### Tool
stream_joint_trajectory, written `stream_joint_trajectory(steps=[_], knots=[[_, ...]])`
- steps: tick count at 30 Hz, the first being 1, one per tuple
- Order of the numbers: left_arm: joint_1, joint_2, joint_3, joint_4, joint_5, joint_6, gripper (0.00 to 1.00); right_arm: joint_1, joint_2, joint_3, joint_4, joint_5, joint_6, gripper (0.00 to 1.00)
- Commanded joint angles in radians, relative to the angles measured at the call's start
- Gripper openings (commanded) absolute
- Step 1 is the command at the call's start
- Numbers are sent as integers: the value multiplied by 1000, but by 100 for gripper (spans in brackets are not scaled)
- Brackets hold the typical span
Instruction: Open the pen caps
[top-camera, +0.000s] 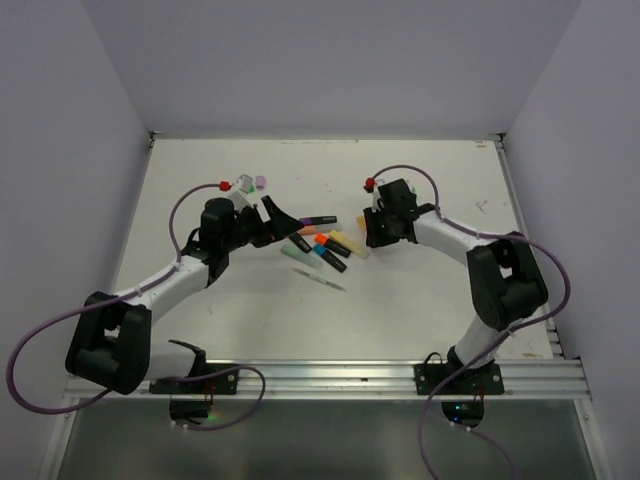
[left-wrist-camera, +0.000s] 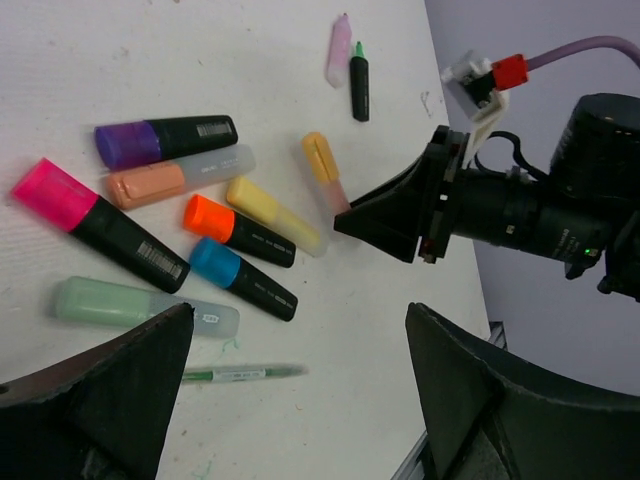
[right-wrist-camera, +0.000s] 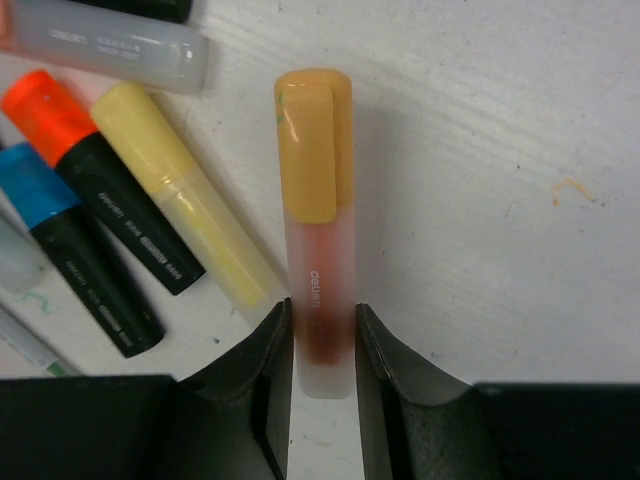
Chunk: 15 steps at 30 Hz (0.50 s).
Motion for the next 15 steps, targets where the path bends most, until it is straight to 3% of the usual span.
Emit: stream_joint_trajectory(steps=[1, 6, 15], knots=[[-5, 0, -21, 139, 78, -32, 89, 9, -174, -26, 62, -35, 63, 0], [-31, 28, -9, 199, 90, -56, 88, 38, -317, -51, 27, -103, 91, 0], [-138, 92, 26, 269, 61, -127, 87, 125, -372, -62, 51, -134, 142, 0]])
